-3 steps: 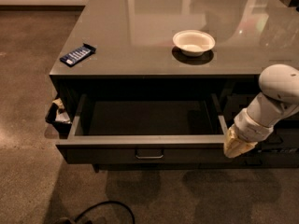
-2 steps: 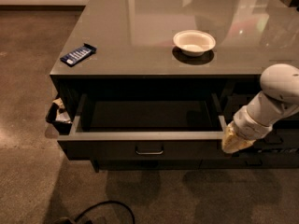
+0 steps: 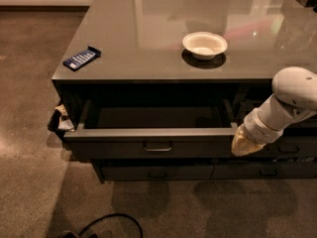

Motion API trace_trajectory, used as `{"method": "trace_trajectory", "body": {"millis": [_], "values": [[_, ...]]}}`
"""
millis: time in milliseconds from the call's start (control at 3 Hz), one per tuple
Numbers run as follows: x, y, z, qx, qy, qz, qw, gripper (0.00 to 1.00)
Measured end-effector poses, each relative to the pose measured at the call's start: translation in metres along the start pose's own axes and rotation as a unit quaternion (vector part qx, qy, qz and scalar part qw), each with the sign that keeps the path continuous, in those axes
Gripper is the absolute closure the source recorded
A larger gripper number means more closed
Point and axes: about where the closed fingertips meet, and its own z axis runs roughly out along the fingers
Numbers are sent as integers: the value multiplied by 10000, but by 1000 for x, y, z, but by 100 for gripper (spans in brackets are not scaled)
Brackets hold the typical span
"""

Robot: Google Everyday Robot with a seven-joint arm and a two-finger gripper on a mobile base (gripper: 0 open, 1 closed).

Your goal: Close top drawer

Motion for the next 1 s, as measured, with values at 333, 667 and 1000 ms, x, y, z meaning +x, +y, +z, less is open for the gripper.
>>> {"method": "trace_trajectory", "body": {"millis": [333,667,1000], "values": [[-39,21,17,-101,-346,49,9993,100],[-41,23,19,-111,-379,53,9992,100],[-84,52,36,-265,-709,94,9971,100]]}}
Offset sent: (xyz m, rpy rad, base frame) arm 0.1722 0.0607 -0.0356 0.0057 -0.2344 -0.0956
